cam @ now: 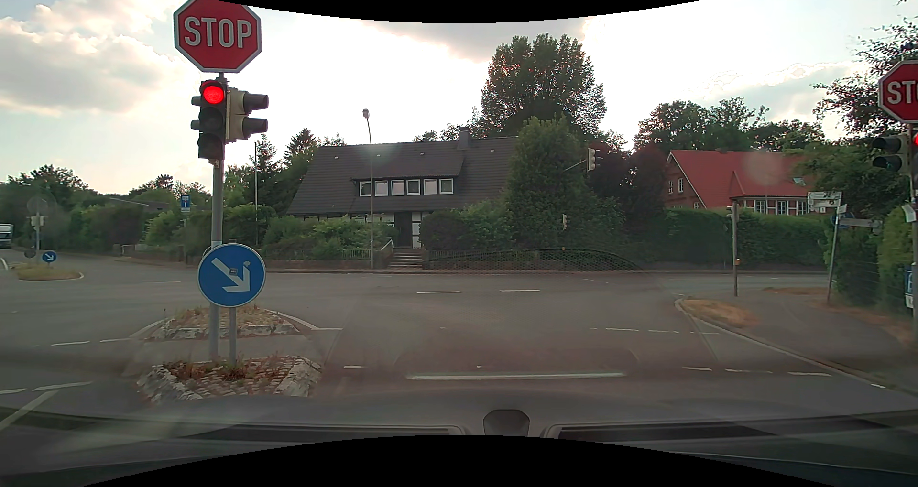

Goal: Follow the waypoints while adhering to traffic rules and regulations

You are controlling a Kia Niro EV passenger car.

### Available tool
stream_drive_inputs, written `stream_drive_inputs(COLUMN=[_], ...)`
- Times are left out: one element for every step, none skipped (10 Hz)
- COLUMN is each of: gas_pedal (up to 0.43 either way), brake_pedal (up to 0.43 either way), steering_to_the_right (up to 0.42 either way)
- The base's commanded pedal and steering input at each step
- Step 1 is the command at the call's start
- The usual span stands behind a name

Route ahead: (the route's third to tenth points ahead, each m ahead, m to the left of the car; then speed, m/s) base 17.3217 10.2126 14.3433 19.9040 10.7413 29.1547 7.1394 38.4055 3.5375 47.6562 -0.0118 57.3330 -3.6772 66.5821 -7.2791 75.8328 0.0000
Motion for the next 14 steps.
stream_drive_inputs(gas_pedal=[0.000, 0.000, 0.000, 0.000, 0.000, 0.000, 0.000, 0.000, 0.000, 0.000, 0.000, 0.000, 0.000, 0.000], brake_pedal=[0.250, 0.250, 0.250, 0.250, 0.250, 0.250, 0.250, 0.250, 0.250, 0.250, 0.250, 0.250, 0.250, 0.250], steering_to_the_right=[-0.005, -0.005, -0.005, -0.005, -0.005, -0.005, -0.006, -0.005, -0.005, -0.005, -0.005, -0.005, -0.005, -0.005])
